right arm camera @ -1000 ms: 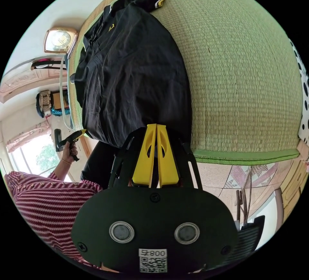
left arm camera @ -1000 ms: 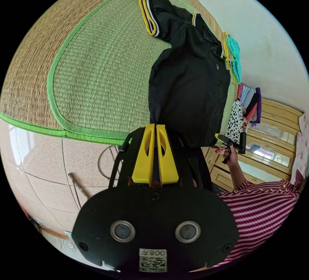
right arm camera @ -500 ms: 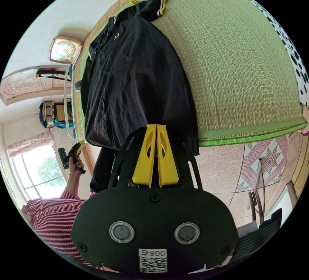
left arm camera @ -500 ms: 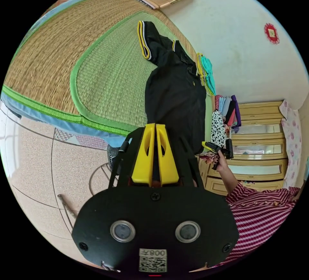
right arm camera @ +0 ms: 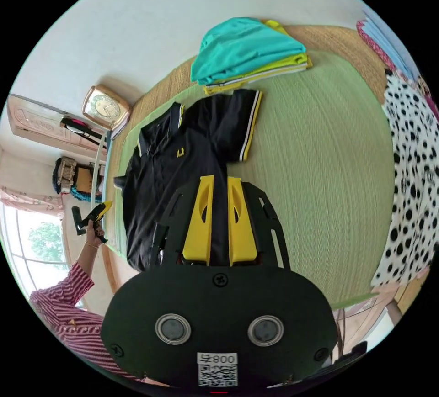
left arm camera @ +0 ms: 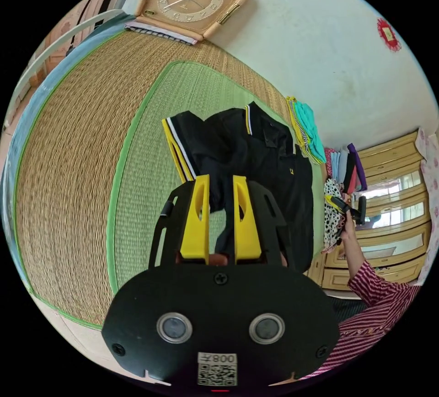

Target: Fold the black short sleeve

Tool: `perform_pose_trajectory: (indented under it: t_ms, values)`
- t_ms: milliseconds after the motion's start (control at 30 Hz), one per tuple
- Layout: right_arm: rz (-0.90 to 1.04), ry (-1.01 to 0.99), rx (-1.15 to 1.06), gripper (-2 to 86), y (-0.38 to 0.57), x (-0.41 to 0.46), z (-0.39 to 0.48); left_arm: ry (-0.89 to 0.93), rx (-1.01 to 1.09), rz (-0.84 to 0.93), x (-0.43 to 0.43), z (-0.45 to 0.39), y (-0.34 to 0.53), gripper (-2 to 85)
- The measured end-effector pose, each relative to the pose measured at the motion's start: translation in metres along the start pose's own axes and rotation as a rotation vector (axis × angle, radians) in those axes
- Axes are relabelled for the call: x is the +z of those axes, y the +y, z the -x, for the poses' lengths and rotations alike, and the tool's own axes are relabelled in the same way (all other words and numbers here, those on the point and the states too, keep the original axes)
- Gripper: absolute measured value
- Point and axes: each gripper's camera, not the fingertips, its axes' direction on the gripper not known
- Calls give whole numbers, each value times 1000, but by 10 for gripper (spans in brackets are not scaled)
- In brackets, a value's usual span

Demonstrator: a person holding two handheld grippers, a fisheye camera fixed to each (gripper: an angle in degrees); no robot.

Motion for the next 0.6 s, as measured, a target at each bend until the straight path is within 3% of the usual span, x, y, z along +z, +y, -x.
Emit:
perform_pose_trajectory:
  t_ms: [167, 233, 600]
  values:
    - [60, 79, 6, 62, -49, 62, 4, -210, 40, 59, 44, -10, -29, 52]
    - [128, 159, 2, 40, -42, 92, -3, -186, 44, 54, 45, -7, -28, 29]
    - [-65, -16, 155, 4, 69, 61, -47, -160, 14, 1, 29, 11, -18, 4]
